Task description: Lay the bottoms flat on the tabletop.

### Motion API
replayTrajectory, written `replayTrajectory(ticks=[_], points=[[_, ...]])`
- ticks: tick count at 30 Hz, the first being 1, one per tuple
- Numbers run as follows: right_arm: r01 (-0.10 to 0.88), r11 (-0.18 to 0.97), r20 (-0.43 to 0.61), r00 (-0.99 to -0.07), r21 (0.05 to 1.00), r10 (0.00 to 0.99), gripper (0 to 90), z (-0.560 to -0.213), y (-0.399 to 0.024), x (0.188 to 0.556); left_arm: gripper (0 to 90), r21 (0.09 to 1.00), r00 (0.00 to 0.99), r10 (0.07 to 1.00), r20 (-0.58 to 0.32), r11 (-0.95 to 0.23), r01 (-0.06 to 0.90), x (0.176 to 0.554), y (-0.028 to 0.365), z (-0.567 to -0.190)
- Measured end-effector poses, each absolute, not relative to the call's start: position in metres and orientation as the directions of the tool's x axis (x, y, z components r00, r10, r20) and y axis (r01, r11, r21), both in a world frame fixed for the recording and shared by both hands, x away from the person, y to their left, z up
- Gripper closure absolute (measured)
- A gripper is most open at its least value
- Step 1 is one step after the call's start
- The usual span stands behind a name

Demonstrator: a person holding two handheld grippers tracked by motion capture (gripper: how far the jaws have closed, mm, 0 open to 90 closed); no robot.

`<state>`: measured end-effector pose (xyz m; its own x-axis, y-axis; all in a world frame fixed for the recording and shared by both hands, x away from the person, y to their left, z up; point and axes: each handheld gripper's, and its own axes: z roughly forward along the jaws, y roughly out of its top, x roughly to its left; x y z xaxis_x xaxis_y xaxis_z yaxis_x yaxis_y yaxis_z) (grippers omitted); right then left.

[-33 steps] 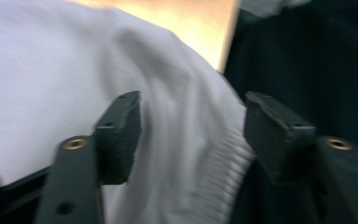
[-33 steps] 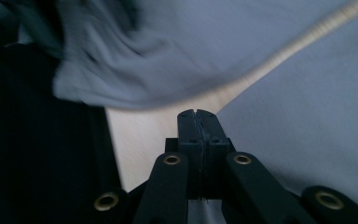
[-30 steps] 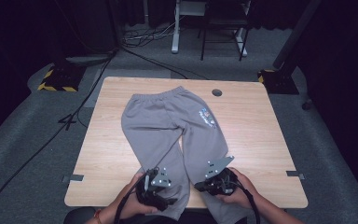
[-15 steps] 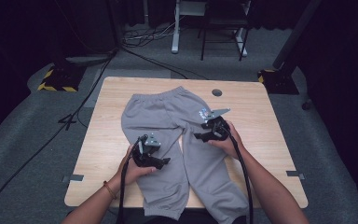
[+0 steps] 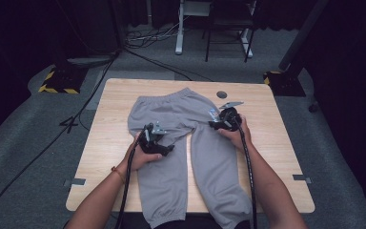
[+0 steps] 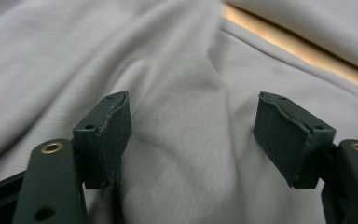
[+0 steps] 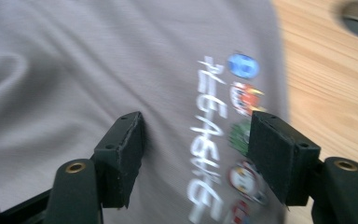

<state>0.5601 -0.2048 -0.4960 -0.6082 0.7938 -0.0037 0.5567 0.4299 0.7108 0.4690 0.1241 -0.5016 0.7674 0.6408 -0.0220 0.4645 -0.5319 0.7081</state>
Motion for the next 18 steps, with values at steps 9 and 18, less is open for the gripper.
replayTrajectory(ticks=[9,18], points=[[0.646,0.323,-0.016,-0.434,0.691,0.901,33.6,-0.493,-0.284,0.560,27.2,0.697,0.784,0.621,-0.014,-0.556,0.453,0.515,0.085,-0.500],[0.557,0.464,-0.097,-0.563,0.689,0.821,37.3,-0.460,-0.281,0.504,29.5,0.604,0.821,0.540,0.188,-0.722,0.337,0.455,0.075,-0.486]])
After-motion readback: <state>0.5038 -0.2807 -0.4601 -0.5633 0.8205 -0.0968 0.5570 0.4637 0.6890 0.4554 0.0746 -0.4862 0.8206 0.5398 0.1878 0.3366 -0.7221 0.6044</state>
